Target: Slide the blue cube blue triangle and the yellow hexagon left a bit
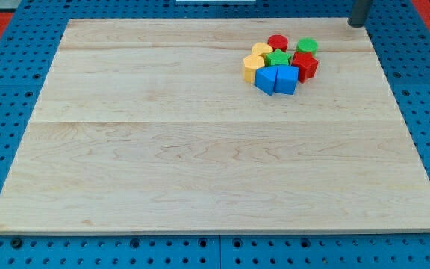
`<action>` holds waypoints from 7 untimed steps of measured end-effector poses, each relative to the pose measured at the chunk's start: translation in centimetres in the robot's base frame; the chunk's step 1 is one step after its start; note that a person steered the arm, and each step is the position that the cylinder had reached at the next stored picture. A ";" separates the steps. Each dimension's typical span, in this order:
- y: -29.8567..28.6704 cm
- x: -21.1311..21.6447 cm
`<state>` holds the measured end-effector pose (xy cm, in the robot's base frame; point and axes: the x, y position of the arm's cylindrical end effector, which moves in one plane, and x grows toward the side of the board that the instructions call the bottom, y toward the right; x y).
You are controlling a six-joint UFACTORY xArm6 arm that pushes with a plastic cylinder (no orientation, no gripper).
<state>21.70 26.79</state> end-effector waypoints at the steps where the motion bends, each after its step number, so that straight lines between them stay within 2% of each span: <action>1: -0.1 1.4; 5: -7.4 16.4; 6: -11.0 17.3; 7: -11.7 17.1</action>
<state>38.76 15.09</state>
